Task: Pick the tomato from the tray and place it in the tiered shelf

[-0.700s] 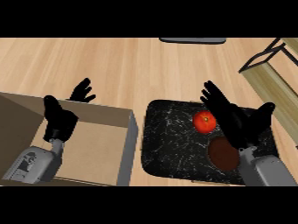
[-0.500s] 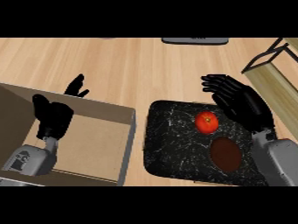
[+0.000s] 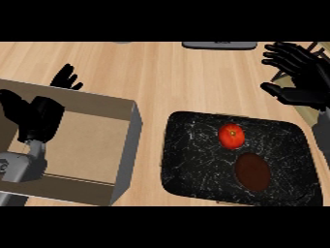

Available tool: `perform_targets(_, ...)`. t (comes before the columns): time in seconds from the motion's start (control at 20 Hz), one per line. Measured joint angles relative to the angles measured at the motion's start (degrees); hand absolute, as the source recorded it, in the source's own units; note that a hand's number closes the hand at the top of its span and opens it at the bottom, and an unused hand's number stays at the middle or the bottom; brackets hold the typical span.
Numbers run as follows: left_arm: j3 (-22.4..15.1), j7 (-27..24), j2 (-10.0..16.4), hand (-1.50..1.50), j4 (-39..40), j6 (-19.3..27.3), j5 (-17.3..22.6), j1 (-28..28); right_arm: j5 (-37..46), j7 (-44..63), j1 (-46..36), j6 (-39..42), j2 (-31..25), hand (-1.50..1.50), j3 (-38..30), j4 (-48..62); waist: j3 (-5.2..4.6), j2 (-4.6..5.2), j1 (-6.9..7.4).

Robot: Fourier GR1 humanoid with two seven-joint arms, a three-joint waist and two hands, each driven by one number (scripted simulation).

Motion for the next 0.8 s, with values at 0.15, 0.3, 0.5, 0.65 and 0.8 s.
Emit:
perform_targets(0.15, 1.6, 0.9, 0.5, 0.0, -0.9, -0.8, 0.3, 0.3, -1.5, -2.1, -0.9, 6.9, -1.4, -1.5, -0.6, 1.0, 0.01, -0.19, -0.59)
perform_targets(0.3, 1.9, 1.3, 0.3, 0.0, -2.2, -1.0, -0.1, 1.7, -2.2, 1.2, -2.1, 12.9, -5.4, -1.5, 0.2, -0.5, 0.0, -0.41, -1.03)
perform_targets(0.5, 2.4, 1.4, 0.3, 0.0, -2.6, -1.8, -0.6, 2.6, 0.2, 7.8, -3.7, 18.6, -10.9, -1.5, 4.6, -4.4, -0.1, -0.66, -1.41)
perform_targets(0.65, 2.8, 0.9, 0.1, 0.0, -2.5, -2.5, -0.7, 2.4, 6.7, 11.0, -6.7, 21.4, -16.2, -1.5, 8.7, -8.5, -0.18, -0.79, -1.37)
perform_targets(0.8, 3.0, 0.5, -0.1, 0.0, -2.3, -2.5, -0.8, 2.7, 15.8, 13.3, -9.0, 21.5, -19.4, -1.5, 13.7, -14.0, -0.2, -0.89, -1.16)
